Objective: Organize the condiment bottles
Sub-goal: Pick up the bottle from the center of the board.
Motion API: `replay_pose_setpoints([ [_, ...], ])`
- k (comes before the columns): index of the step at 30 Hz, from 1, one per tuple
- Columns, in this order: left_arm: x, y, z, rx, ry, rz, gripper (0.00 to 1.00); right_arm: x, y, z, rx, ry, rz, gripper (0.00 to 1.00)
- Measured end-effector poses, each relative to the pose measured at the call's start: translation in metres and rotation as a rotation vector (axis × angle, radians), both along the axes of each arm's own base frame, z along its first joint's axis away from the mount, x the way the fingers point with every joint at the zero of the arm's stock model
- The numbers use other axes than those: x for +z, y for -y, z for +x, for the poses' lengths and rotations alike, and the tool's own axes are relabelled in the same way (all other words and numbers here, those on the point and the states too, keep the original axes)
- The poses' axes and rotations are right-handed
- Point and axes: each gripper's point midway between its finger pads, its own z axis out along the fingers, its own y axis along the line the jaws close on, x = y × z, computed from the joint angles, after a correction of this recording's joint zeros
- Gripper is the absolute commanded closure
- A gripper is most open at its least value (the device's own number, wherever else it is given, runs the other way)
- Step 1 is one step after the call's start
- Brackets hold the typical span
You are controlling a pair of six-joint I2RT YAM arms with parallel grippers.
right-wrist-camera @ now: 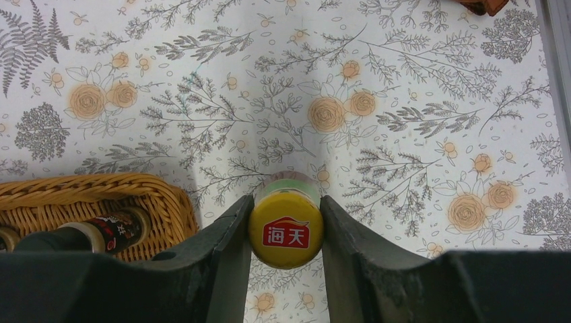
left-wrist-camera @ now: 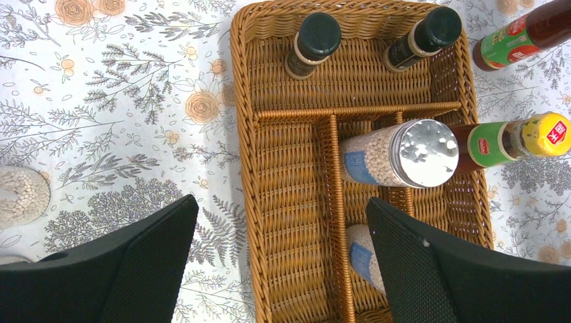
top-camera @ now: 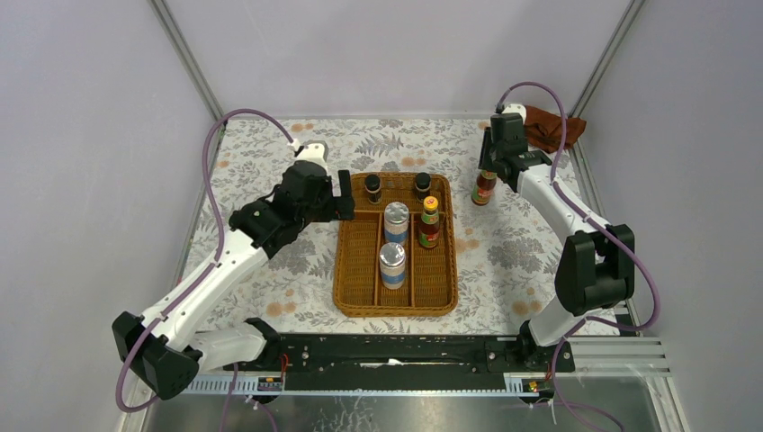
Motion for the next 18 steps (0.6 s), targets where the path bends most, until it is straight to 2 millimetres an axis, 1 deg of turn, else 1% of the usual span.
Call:
replay_pose_setpoints([
  [5, 0.003, -0.002, -0.003, 0.000, 0.012, -0.008, 0.01, 0.001, 0.001, -0.005, 0.003, -0.014, -0.002, 1.00],
  [10, 0.004, -0.004, -0.005, 0.000, 0.016, -0.012, 0.01, 0.003, 0.003, -0.016, 0.006, -0.038, -0.009, 1.00],
  [18, 0.004, -0.006, -0.009, 0.001, 0.022, -0.017, 0.01, 0.027, 0.005, -0.033, 0.014, -0.007, 0.005, 1.00],
])
